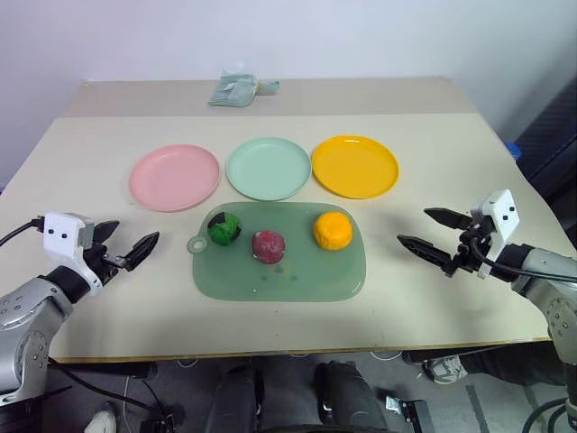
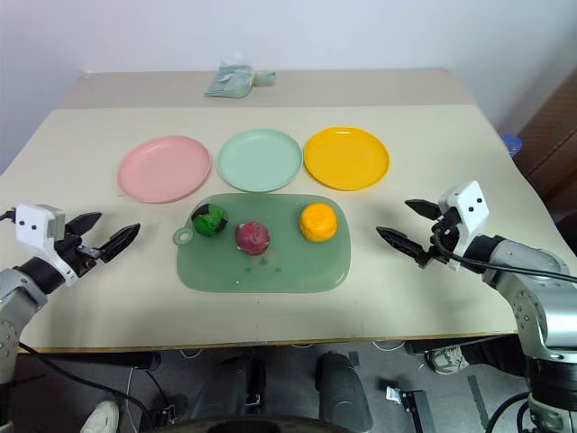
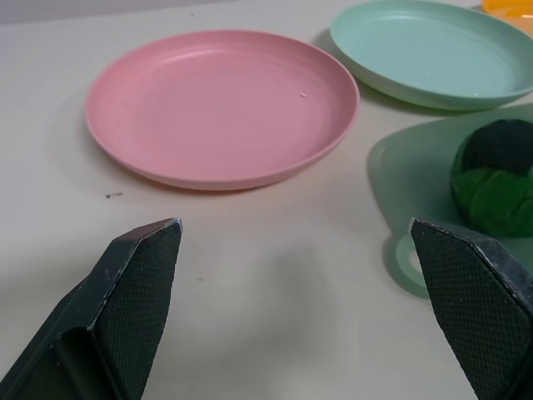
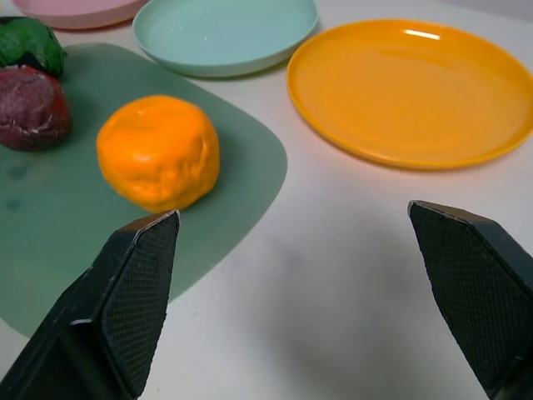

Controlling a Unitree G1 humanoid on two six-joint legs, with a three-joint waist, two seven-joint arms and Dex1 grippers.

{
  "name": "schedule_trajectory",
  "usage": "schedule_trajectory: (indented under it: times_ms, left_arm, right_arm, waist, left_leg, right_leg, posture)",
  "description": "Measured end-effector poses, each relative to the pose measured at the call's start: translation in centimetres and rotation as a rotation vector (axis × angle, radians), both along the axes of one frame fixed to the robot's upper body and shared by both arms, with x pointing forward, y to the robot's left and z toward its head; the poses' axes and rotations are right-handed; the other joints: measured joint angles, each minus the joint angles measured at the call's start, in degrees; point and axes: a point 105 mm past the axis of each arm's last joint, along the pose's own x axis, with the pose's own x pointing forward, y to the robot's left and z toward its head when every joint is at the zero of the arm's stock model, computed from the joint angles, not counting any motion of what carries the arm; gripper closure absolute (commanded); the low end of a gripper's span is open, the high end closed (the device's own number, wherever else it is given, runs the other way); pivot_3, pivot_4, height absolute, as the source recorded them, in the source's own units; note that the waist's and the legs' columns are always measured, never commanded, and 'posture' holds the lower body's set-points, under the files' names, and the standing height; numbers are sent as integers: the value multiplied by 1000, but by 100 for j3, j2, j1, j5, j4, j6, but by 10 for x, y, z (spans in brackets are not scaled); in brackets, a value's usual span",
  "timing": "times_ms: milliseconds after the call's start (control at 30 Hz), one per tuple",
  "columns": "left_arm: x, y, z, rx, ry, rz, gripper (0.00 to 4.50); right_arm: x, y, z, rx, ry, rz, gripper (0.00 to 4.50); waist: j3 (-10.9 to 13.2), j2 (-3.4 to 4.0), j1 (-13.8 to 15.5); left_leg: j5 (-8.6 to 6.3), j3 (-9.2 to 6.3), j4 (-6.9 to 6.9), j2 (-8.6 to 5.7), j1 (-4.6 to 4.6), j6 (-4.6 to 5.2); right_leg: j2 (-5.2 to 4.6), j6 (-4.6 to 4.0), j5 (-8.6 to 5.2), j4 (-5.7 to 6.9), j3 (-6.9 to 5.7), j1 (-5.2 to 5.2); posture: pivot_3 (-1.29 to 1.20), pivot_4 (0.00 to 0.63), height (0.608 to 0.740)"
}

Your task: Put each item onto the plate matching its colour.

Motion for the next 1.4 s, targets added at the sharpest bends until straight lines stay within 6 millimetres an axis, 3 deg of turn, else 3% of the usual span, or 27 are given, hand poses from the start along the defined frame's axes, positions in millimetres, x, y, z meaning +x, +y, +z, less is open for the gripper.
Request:
schedule_trajectory:
  times_ms: [300,533,967,1167,1400]
  left_arm:
    - [0,-2,1,-4,-2,-3,0]
    - [2,-10,-1,-33,-4,-27,0]
    - [26,-68,18,-126,-63,-208,0]
    - [32,-81,15,-130,-39,-290,0]
    - [33,-101,2,-20,21,-438,0]
  right_arm:
    - [-1,-3,-8,1,-3,-26,20]
    - [-1,7,-5,4,-22,-21,20]
    - [-5,4,-9,32,-66,-132,20]
    - [-9,7,-10,45,-74,-144,20]
    - [-34,26,-7,72,-19,-4,20]
  waist:
    - [0,0,-8]
    - [0,0,-4]
    - [-1,-1,5]
    - [-1,0,-3]
    - [-1,0,6]
  left_leg:
    - [0,0,0,0,0,0]
    - [0,0,0,0,0,0]
    - [0,-2,3,-4,1,0]
    - [0,-3,3,-3,2,0]
    - [0,-6,2,-3,1,0]
  right_leg:
    - [2,0,0,0,0,0]
    - [1,6,3,0,0,0]
    - [5,11,6,2,0,4]
    - [8,11,6,2,0,4]
    - [8,11,4,1,0,5]
  posture:
    - [0,150,733]
    - [0,150,733]
    - [0,150,733]
    - [0,150,733]
    - [0,150,733]
